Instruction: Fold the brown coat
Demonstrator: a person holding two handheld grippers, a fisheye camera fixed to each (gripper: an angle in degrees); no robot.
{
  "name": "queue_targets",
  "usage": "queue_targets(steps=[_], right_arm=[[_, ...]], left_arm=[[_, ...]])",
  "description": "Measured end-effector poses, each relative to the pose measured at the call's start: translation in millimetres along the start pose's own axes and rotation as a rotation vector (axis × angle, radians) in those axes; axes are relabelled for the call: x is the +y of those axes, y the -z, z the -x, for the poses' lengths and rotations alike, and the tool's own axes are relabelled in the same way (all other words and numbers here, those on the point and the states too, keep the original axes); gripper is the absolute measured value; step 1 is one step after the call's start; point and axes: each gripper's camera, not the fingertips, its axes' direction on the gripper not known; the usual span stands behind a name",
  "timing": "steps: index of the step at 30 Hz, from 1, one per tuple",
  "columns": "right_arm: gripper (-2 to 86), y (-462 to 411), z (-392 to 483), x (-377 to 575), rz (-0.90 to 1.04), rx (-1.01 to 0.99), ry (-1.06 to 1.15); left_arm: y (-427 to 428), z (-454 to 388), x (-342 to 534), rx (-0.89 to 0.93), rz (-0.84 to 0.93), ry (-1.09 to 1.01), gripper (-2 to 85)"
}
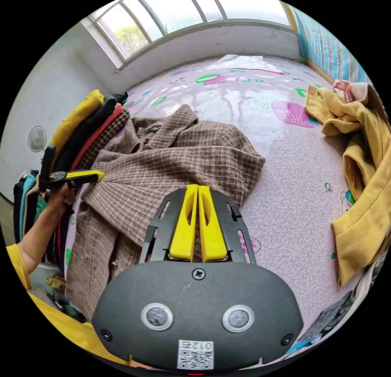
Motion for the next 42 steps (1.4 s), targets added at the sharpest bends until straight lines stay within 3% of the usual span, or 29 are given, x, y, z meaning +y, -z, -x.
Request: queue_targets(steps=[7, 10, 11, 15, 17, 24, 28, 31, 34, 36, 42], right_arm=[[0.3, -14.4, 2.7, -9.5, 0.002, -0.144, -0.147], [0.5, 22.2, 29.4, -11.0, -0.217, -0.143, -0.08], [0.5, 19.1, 38.7, -17.8, -0.257, -0.129, -0.079], [0.3, -51.7, 52.7, -54.2, -0.071, -0.095, -0.13], [0.1, -95.2, 57.9, -54.7, 0.011, -0.028, -0.118], [-0.1, -103.7, 68.4, -52.1, -0.032, -0.026, -0.102], [0.0, -107.9, 58.8, -56.2, -0.025, -0.111, -0.137], [0.2, -103.1, 37.1, -60.3, 0.043, -0.29, -0.242], [0.5, -47.7, 46.6, -43.7, -0.085, -0.371, -0.201], [0.5, -16.2, 71.9, -19.3, -0.104, -0.344, -0.085], [0.6, 6.1, 148.4, 103.2, -0.003, -0.052, 0.089]], left_arm=[[16.3, 23.7, 35.6, 0.079, -0.074, 0.116, 0.2], [58.2, 19.7, 53.0, -0.065, -0.316, 0.169, 0.3], [56.6, 16.8, 46.6, -0.066, -0.321, 0.163, 0.3], [3.9, 17.2, 18.7, -0.132, -0.073, 0.139, 0.1], [-5.9, 28.1, 33.7, -0.094, -0.148, 0.127, 0.0], [-8.1, 43.5, 65.7, -0.004, -0.268, 0.079, -0.1], [-9.9, 48.5, 65.1, 0.025, -0.256, 0.086, -0.1], [2.1, 60.9, 57.0, 0.097, -0.124, 0.097, -0.1], [58.3, 49.9, 77.1, 0.026, -0.227, 0.07, -0.1], [80.3, 30.3, 100.6, -0.016, -0.242, 0.009, -0.1], [51.0, -18.0, 184.8, -0.037, 0.0, -0.059, -0.1]])
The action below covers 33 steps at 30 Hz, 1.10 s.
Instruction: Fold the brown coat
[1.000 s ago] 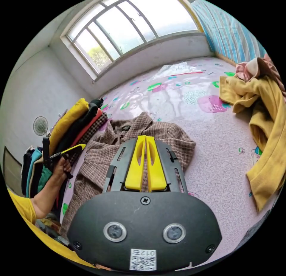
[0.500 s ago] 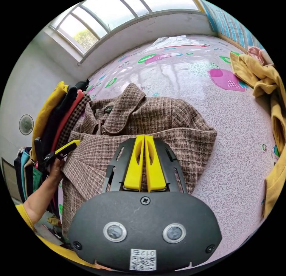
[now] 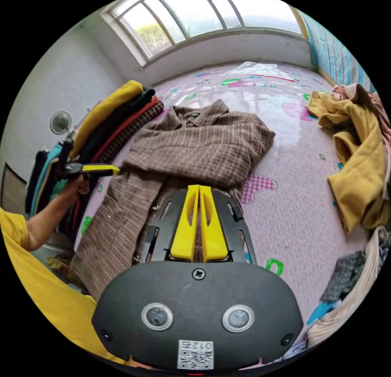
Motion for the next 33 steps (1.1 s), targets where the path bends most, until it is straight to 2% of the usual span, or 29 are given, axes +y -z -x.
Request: queue_targets(steps=[3, 6, 8, 10, 14, 16, 17, 19, 21, 24, 28, 33], right_arm=[[0.4, -23.5, 22.4, 32.3, 0.075, 0.192, 0.056], [0.2, -68.0, 31.1, 40.1, 0.204, 0.38, 0.149], [0.1, -74.7, 40.7, 46.5, 0.116, 0.433, 0.22], [0.1, -74.1, 36.1, 46.8, 0.099, 0.409, 0.172], [0.4, -56.6, -13.0, 33.7, 0.193, 0.127, -0.148], [0.5, -48.0, -27.1, 30.6, 0.239, 0.04, -0.227], [0.5, -34.5, -26.1, 27.6, 0.187, 0.018, -0.216], [0.6, -17.7, -16.9, 19.8, 0.099, 0.064, -0.165], [0.6, -19.7, -7.8, 5.8, 0.089, 0.104, -0.107], [0.6, -51.1, 0.8, -18.2, 0.152, 0.155, -0.044], [0.6, -101.3, 6.3, -33.0, 0.255, 0.28, 0.016], [0.7, -115.8, 13.2, -40.7, 0.284, 0.366, 0.085]], left_arm=[[-27.2, -5.0, 28.7, -0.105, 0.112, 0.041, -0.1], [-31.2, 0.2, 42.9, -0.101, 0.029, 0.059, -0.1], [-34.4, -1.4, 41.6, -0.133, 0.049, 0.029, -0.1], [-35.7, -1.2, 39.3, -0.151, 0.076, 0.04, -0.1], [-37.1, 12.0, 46.2, -0.114, 0.136, 0.138, -0.1], [-33.2, 17.4, 45.9, -0.084, 0.159, 0.163, -0.1], [-25.5, 19.8, 43.0, -0.092, 0.145, 0.178, -0.1], [-9.9, 20.7, 36.3, -0.105, 0.056, 0.17, -0.1], [-5.4, 24.2, 24.5, -0.083, 0.008, 0.17, -0.1], [-26.0, 31.5, -2.2, -0.054, 0.073, 0.187, -0.1], [-59.8, 36.3, -20.4, -0.164, 0.174, 0.19, -0.1], [-61.2, 45.0, -21.8, -0.16, 0.147, 0.2, -0.1]])
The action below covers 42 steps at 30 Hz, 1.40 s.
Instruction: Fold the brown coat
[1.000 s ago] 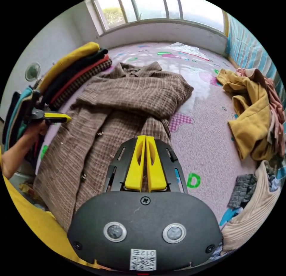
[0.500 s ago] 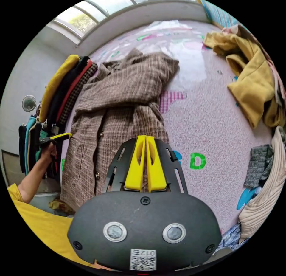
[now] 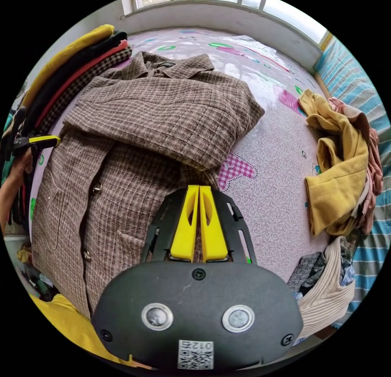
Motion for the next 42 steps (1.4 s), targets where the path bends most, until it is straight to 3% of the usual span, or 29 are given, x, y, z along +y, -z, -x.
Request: queue_targets(steps=[4, 8, 10, 15, 19, 24, 27, 29, 31, 33, 34, 42], right_arm=[[0.6, 9.8, -3.5, -3.8, 0.026, -0.012, -0.054], [0.7, 60.5, 15.0, 47.2, -0.042, -0.108, 0.021], [0.7, 66.7, 22.9, 82.7, -0.029, -0.149, 0.017], [0.6, 36.3, 27.2, 127.2, 0.09, -0.084, -0.013], [0.7, 23.9, 7.5, 120.1, 0.097, -0.103, -0.049], [0.7, 31.5, -7.2, 116.6, 0.129, -0.143, -0.191], [0.7, 67.5, 14.4, 138.7, 0.056, -0.202, -0.09], [0.7, 79.0, 37.6, 167.3, 0.073, -0.3, -0.023], [0.7, 73.9, 54.8, 185.5, 0.115, -0.271, 0.019], [0.6, 59.5, 66.8, 195.6, 0.176, -0.217, 0.053], [0.6, 48.0, 70.9, 198.0, 0.222, -0.186, 0.065], [0.7, 38.9, 80.4, 189.5, 0.183, -0.111, 0.134]], left_arm=[[13.4, 7.7, 2.6, 0.026, 0.01, 0.04, -0.1], [50.3, -4.4, 54.6, 0.14, -0.061, -0.088, 0.0], [46.7, -12.1, 82.3, 0.067, -0.028, -0.103, 0.0], [7.0, 6.4, 114.8, 0.043, 0.119, -0.011, 0.0], [3.4, 30.9, 115.5, 0.156, 0.096, 0.071, -0.1], [22.7, 22.3, 115.9, 0.102, 0.109, 0.122, -0.1], [52.1, -4.0, 143.5, 0.18, 0.037, 0.009, -0.1], [52.0, -34.0, 176.9, 0.21, 0.062, -0.087, 0.0], [40.1, -54.8, 197.9, 0.188, 0.106, -0.16, 0.0], [22.5, -65.5, 213.3, 0.17, 0.178, -0.159, 0.1], [27.2, -64.3, 221.8, 0.167, 0.092, -0.123, 0.2], [32.2, -67.3, 227.5, 0.125, 0.019, -0.135, 0.4]])
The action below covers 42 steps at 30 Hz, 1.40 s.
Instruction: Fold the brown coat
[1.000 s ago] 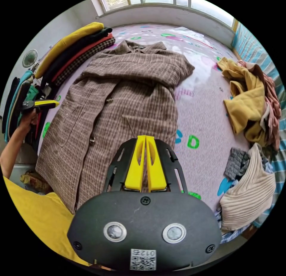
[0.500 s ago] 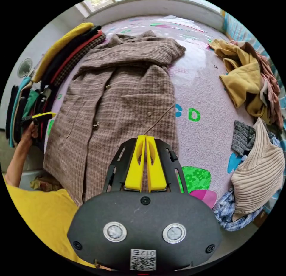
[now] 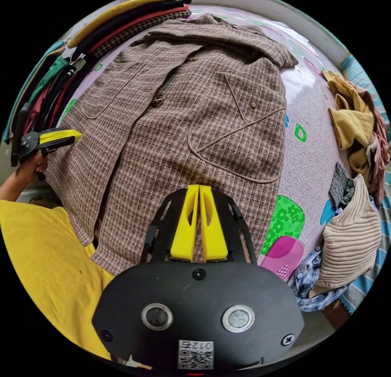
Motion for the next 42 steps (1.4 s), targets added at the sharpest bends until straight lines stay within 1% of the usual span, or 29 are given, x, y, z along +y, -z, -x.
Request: queue_targets(steps=[3, 5, 6, 7, 8, 10, 11, 13, 15, 16, 18, 20, 21, 23, 25, 26, 27, 29, 33, 35, 38, 42], right_arm=[[0.6, 0.1, -0.2, 2.3, -0.056, 0.012, -0.001], [0.5, 1.5, -10.5, 2.7, -0.069, -0.032, -0.027], [0.5, 2.1, -14.1, 1.6, -0.061, -0.047, -0.025], [0.4, 4.1, -23.7, -3.8, -0.014, -0.086, -0.033], [0.3, 7.3, -35.0, -11.9, 0.043, -0.148, -0.049], [0.3, 18.6, -48.9, -20.9, 0.03, -0.197, -0.053], [0.2, 25.3, -56.5, -26.9, 0.003, -0.18, -0.06], [0.2, 25.6, -65.4, -38.2, 0.003, -0.142, -0.056], [0.1, 16.5, -73.1, -47.9, 0.042, -0.096, -0.049], [0.0, 6.9, -76.7, -50.8, 0.089, -0.083, -0.032], [0.1, 4.7, -82.5, -49.7, 0.092, -0.104, -0.013], [0.2, 8.5, -95.2, -60.2, 0.175, -0.152, 0.006], [0.3, 14.5, -99.5, -65.0, 0.165, -0.16, 0.012], [0.9, 55.4, -124.5, -96.8, 0.005, -0.203, 0.061], [2.0, 83.6, -153.0, -136.0, -0.098, -0.199, 0.067], [3.3, 100.4, -175.3, -167.3, -0.16, -0.2, 0.06], [4.3, 108.0, -186.4, -183.9, -0.185, -0.204, 0.059], [7.4, 130.8, -226.2, -251.8, -0.245, -0.178, 0.069], [9.9, 142.7, -277.4, -341.2, -0.254, -0.17, 0.077], [11.6, 138.9, -300.3, -389.3, -0.225, -0.172, 0.098], [13.1, 127.3, -318.8, -437.8, -0.163, -0.192, 0.14], [13.5, 115.7, -331.5, -477.6, -0.14, -0.181, 0.18]], left_arm=[[1.5, 12.4, -3.1, 0.075, -0.001, 0.006, 0.4], [3.0, 26.9, -14.6, 0.168, 0.077, 0.004, 0.4], [3.7, 30.3, -19.6, 0.185, 0.114, 0.002, 0.4], [10.1, 37.3, -30.7, 0.201, 0.146, 0.007, 0.4], [25.0, 44.6, -41.7, 0.211, 0.087, 0.008, 0.4], [44.9, 53.7, -62.4, 0.217, -0.016, 0.002, 0.4], [48.6, 57.8, -79.9, 0.209, -0.034, 0.006, 0.4], [40.9, 58.9, -106.1, 0.203, 0.001, -0.002, 0.4], [27.1, 54.4, -123.1, 0.192, 0.049, -0.026, 0.4], [14.5, 50.2, -127.8, 0.165, 0.106, -0.036, 0.3], [11.4, 48.5, -127.3, 0.169, 0.086, -0.03, 0.3], [18.7, 53.3, -141.2, 0.196, 0.124, -0.024, 0.4], [25.8, 55.9, -147.3, 0.196, 0.093, -0.027, 0.4], [60.8, 71.3, -186.5, 0.169, -0.062, -0.047, 0.8], [81.8, 84.9, -231.0, 0.135, -0.134, -0.066, 1.2], [92.1, 93.7, -264.3, 0.121, -0.161, -0.079, 1.8], [96.0, 97.5, -281.3, 0.118, -0.172, -0.093, 2.4], [103.9, 111.3, -347.4, 0.094, -0.183, -0.145, 5.1], [103.3, 131.0, -430.2, 0.032, -0.163, -0.164, 9.2], [97.4, 134.9, -470.8, -0.021, -0.139, -0.221, 11.2], [82.8, 131.6, -506.6, -0.092, -0.086, -0.315, 12.9], [61.3, 126.0, -533.3, -0.105, -0.021, -0.398, 13.9]])
